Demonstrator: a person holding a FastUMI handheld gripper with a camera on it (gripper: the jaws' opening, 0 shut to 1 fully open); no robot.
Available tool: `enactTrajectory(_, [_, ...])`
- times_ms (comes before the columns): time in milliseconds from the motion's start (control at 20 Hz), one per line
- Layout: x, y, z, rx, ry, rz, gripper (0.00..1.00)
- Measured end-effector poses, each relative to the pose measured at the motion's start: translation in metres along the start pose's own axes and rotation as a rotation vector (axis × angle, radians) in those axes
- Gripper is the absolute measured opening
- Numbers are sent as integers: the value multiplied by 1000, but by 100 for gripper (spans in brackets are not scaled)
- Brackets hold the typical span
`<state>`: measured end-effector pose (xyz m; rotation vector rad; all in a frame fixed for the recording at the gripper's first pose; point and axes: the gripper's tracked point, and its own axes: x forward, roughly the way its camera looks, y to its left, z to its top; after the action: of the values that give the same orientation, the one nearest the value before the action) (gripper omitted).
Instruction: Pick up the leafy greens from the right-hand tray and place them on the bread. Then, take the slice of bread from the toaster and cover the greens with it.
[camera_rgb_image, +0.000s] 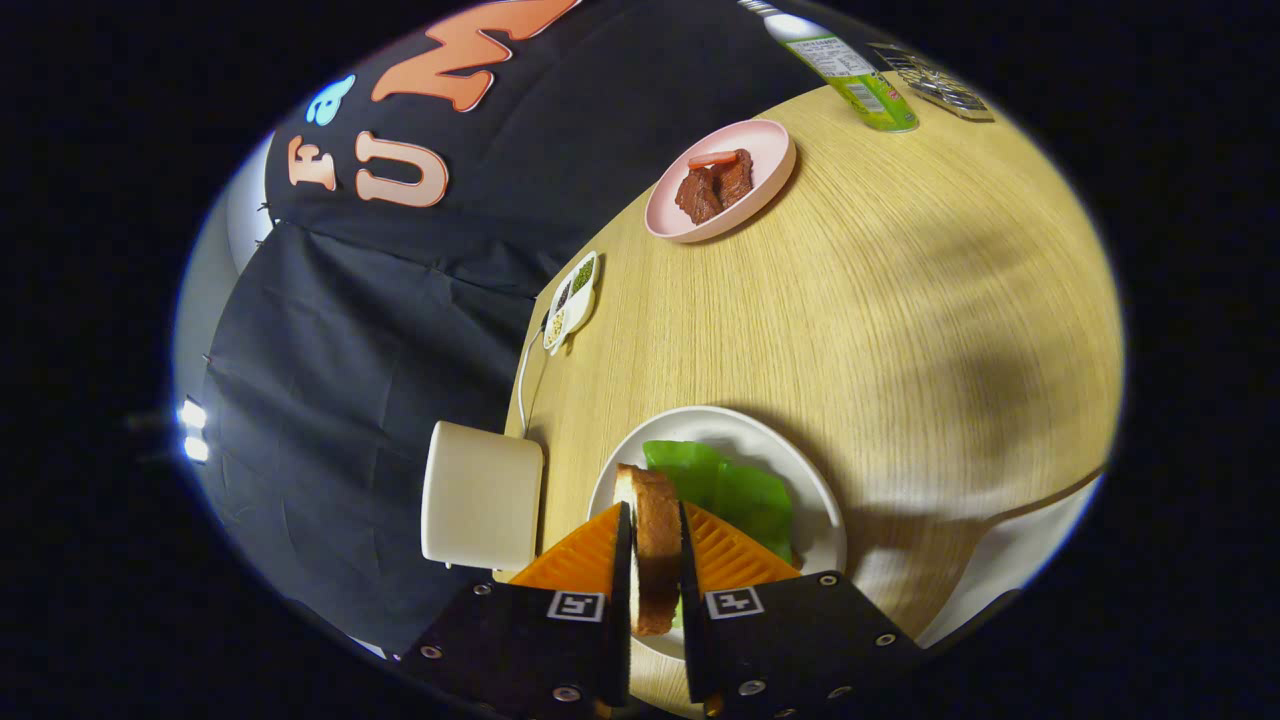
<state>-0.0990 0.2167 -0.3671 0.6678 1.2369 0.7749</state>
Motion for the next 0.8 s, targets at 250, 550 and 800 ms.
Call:
enactTrajectory(250, [-18,-2,12,-19,-54,-24,58])
enactTrajectory(550, [-53,10,33,-134,-149,-69,77])
enactTrajectory(800, [-102,43,76,-302,-318,-136,89])
